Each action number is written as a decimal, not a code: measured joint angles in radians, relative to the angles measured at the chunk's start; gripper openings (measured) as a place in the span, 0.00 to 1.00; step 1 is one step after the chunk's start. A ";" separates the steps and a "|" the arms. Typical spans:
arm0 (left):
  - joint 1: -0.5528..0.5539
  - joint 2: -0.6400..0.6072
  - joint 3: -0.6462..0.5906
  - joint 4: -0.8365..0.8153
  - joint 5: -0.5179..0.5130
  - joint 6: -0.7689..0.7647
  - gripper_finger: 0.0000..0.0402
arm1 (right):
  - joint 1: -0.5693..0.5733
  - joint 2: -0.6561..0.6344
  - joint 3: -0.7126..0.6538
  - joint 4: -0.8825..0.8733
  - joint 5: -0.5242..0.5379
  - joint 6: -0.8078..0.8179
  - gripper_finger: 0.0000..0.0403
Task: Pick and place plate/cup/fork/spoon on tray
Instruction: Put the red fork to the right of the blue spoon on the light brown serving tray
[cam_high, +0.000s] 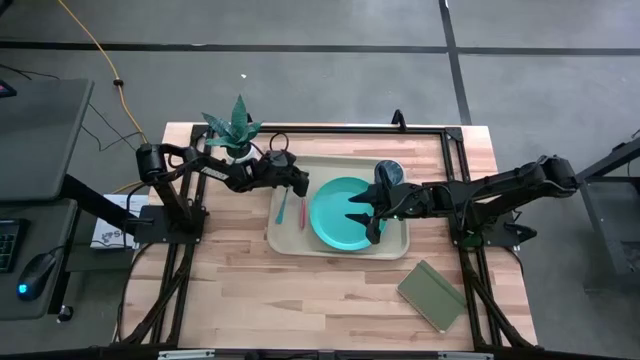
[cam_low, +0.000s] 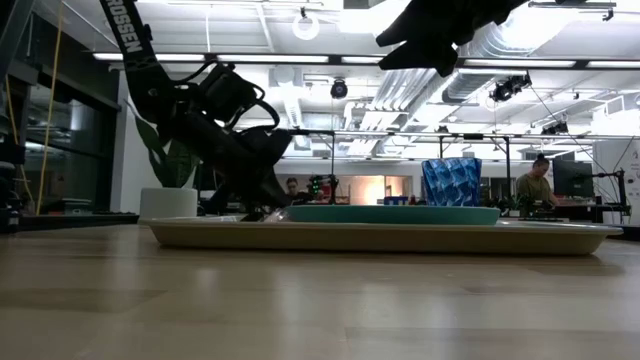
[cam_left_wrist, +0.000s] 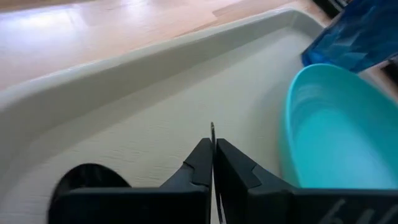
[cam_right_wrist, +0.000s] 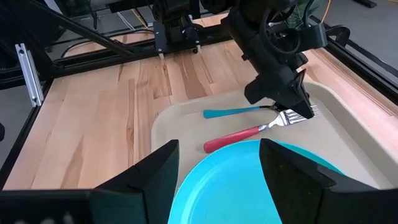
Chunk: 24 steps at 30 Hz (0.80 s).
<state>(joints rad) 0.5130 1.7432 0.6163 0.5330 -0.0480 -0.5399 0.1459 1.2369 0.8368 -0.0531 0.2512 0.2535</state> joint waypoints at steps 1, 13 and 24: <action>-0.003 0.000 0.000 -0.003 -0.012 0.010 0.00 | 0.000 0.000 0.000 0.004 0.000 0.000 0.53; -0.023 0.027 0.000 -0.012 -0.048 0.020 0.00 | 0.000 0.000 0.000 0.013 0.010 0.000 0.53; -0.033 0.065 0.001 0.050 -0.091 0.036 0.00 | 0.000 0.000 0.000 0.013 0.011 0.000 0.53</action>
<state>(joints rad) 0.4800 1.8080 0.6170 0.5830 -0.1387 -0.5039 0.1455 1.2369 0.8368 -0.0399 0.2619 0.2535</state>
